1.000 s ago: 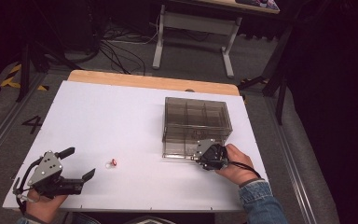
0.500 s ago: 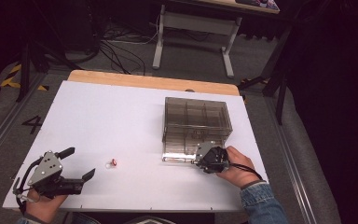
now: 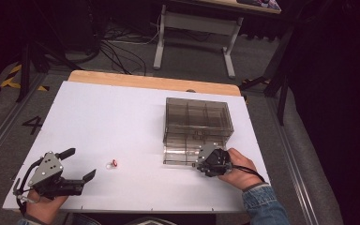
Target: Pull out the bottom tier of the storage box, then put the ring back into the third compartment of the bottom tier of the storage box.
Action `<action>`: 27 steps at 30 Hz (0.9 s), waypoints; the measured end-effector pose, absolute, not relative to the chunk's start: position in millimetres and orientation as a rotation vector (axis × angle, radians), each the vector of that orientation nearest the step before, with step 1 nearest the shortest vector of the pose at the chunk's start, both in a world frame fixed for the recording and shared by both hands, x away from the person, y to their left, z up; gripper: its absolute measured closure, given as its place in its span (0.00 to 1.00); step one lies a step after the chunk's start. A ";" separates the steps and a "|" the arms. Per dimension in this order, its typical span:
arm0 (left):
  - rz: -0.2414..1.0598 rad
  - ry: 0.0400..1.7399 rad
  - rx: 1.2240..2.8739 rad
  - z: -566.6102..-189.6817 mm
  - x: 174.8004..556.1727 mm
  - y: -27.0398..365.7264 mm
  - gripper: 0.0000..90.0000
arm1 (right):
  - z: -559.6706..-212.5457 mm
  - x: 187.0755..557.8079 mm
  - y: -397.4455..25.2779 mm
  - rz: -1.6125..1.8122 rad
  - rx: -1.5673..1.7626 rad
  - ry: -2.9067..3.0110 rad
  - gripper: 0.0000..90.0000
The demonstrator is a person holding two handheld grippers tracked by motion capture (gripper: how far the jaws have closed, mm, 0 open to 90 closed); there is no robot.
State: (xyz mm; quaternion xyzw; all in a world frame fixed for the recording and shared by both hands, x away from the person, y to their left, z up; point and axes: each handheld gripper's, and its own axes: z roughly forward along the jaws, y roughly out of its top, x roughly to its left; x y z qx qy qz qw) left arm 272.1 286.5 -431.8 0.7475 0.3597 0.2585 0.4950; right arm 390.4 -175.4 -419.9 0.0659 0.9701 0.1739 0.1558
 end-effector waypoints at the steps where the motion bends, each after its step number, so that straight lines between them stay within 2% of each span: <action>1: 0.627 0.872 1.812 -431.8 272.0 286.6 0.05 | -418.5 389.9 -175.6 0.504 0.202 2.774 0.67; 13: 0.632 0.875 1.806 -431.8 272.4 287.0 0.05 | -400.0 386.7 -180.2 0.772 0.296 2.629 0.48; 27: 0.634 0.879 1.808 -432.2 273.4 286.8 0.05 | -388.1 382.5 -182.4 0.890 0.296 2.573 0.44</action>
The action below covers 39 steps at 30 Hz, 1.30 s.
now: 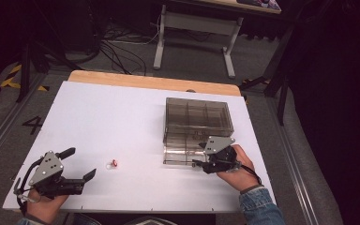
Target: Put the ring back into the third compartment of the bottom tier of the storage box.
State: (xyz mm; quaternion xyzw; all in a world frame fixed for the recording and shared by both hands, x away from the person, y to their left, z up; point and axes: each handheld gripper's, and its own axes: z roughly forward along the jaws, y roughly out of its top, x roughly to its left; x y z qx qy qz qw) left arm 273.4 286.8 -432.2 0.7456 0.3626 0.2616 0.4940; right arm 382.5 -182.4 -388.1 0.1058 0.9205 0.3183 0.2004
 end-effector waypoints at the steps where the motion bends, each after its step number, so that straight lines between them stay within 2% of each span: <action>1: 0.629 0.882 1.803 -431.9 273.1 286.9 0.05 | -387.4 382.2 -182.3 0.891 0.295 2.572 0.44; 26: 0.627 0.881 1.800 -431.8 272.5 286.9 0.05 | -374.8 381.3 -168.7 0.977 0.293 2.555 0.43; 39: 0.627 0.879 1.799 -431.7 272.2 287.3 0.05 | -365.2 387.7 -148.7 1.206 0.287 2.598 0.39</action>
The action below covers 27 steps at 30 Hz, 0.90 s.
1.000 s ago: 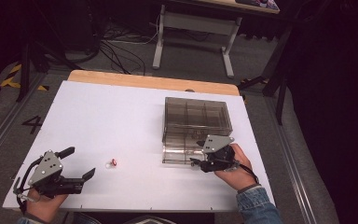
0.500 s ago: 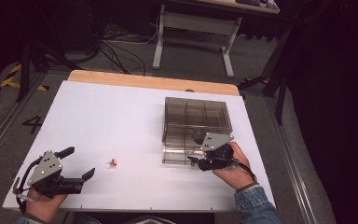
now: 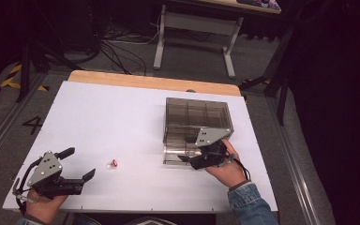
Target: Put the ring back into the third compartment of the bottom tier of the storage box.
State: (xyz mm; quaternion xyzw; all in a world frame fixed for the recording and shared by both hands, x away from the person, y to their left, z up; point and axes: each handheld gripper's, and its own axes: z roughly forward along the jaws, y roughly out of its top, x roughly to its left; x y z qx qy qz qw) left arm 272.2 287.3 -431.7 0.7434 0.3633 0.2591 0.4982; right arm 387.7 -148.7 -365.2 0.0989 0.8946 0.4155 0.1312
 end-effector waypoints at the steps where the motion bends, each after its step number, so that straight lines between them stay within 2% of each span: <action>1: 0.627 0.879 1.800 -431.7 272.3 287.3 0.05 | -364.6 388.1 -147.6 1.224 0.286 2.598 0.39; 11: 0.631 0.876 1.797 -431.6 272.4 287.5 0.05 | -360.2 390.3 -135.6 1.325 0.294 2.606 0.25; 27: 0.632 0.873 1.799 -431.5 272.5 288.0 0.05 | -364.1 392.9 -111.4 1.306 0.312 2.635 0.05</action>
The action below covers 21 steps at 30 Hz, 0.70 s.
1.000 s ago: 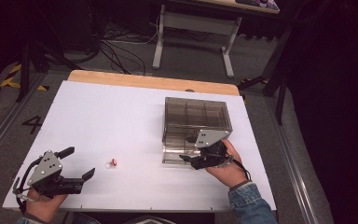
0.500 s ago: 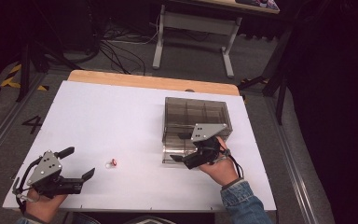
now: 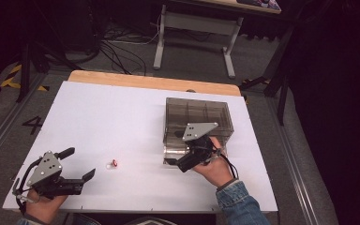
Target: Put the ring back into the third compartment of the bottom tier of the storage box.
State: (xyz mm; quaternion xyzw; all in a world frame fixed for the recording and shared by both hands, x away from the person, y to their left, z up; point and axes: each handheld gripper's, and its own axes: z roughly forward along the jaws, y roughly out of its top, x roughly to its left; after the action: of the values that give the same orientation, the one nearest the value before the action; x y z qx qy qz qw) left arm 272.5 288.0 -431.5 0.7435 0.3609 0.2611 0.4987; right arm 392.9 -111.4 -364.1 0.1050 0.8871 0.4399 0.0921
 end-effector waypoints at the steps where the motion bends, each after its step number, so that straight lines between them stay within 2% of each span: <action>1: 0.631 0.873 1.799 -431.5 272.6 288.0 0.05 | -364.4 393.0 -109.6 1.299 0.313 2.636 0.05; 10: 0.627 0.878 1.796 -431.4 272.2 288.5 0.05 | -366.0 394.9 -91.9 1.299 0.339 2.652 0.00; 21: 0.636 0.873 1.794 -431.2 272.4 289.4 0.05 | -373.3 394.2 -64.9 1.275 0.415 2.643 0.03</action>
State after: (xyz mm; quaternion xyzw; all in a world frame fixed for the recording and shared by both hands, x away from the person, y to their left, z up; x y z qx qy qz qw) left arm 272.4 289.4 -431.2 0.7420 0.3609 0.2630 0.5001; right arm 394.2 -64.9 -373.3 0.1393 0.8883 0.4284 0.0889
